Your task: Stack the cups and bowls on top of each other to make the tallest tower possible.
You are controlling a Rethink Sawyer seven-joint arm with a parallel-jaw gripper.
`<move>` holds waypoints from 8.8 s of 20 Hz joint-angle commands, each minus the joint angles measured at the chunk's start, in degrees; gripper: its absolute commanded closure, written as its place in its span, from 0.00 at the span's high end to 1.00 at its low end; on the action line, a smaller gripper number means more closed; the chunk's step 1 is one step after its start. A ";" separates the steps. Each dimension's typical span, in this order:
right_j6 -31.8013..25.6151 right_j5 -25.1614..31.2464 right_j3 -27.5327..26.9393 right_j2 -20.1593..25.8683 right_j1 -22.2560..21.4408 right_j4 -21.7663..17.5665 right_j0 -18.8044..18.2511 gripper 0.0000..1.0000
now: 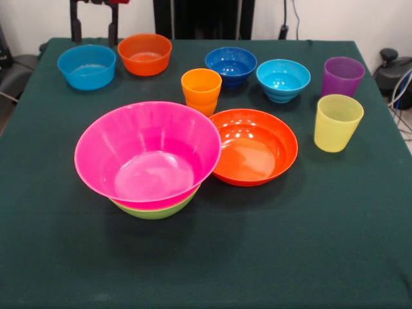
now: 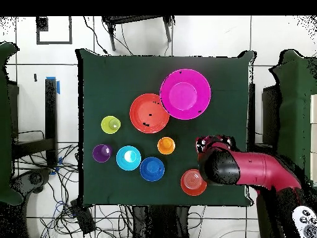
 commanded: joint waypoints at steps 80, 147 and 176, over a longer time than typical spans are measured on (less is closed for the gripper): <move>-1.21 -12.85 -1.38 1.96 13.90 -17.52 -5.95 1.00; -6.47 -6.79 12.17 25.18 7.74 -18.13 -30.38 1.00; -10.85 -4.08 6.40 23.22 15.02 -24.98 -30.81 1.00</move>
